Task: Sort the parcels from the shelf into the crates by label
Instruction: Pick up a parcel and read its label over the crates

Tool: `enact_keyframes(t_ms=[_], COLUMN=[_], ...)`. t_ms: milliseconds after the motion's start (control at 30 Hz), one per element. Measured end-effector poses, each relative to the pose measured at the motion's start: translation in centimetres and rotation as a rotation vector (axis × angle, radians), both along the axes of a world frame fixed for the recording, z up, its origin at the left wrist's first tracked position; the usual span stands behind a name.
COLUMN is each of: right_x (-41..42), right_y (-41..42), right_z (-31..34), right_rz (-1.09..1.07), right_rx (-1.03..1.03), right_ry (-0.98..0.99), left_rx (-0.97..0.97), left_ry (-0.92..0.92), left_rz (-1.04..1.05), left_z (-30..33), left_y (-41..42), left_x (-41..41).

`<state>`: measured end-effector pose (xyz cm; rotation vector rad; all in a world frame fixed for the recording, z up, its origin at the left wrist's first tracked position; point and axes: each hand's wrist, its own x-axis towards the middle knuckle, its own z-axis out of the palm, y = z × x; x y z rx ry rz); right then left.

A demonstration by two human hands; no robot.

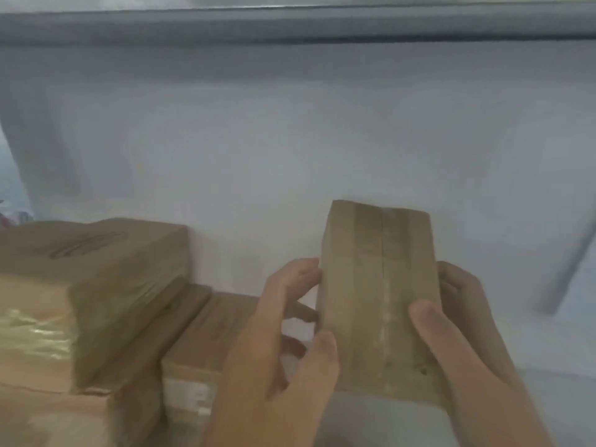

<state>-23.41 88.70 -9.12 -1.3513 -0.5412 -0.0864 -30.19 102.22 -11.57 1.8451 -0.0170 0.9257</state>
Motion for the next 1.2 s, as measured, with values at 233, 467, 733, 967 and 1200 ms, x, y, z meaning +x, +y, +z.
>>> enact_keyframes(t_ms=[233,467,733,967,1200], right_x=[0.4,-3.1,-1.9,-9.7,-13.4], right_y=[-13.5,-29.5,-52.4,-63.7,-72.2], right_z=[-1.3,-2.6,-7.9,-8.2,-11.8], right_rz=[-0.336,-0.451,-0.550,-0.714,-0.882], right_rx=[-0.347,-0.408,-0.170,-0.012,-0.010], right_ry=[-0.200,-0.245,-0.098,-0.032,-0.068], left_rx=[-0.125,-0.125,-0.228,-0.239,-0.225], left_ry=[0.045,0.171,0.360,0.370,0.289], left_rz=[-0.277,-0.494,-0.754,-0.931,-1.394], left_z=[-0.9,-1.1,-0.7,-2.9,-6.0], left_y=[-10.2,-25.1,-45.2,-59.9,-71.1], left_x=[4.0,4.4,3.8,2.4,3.1])
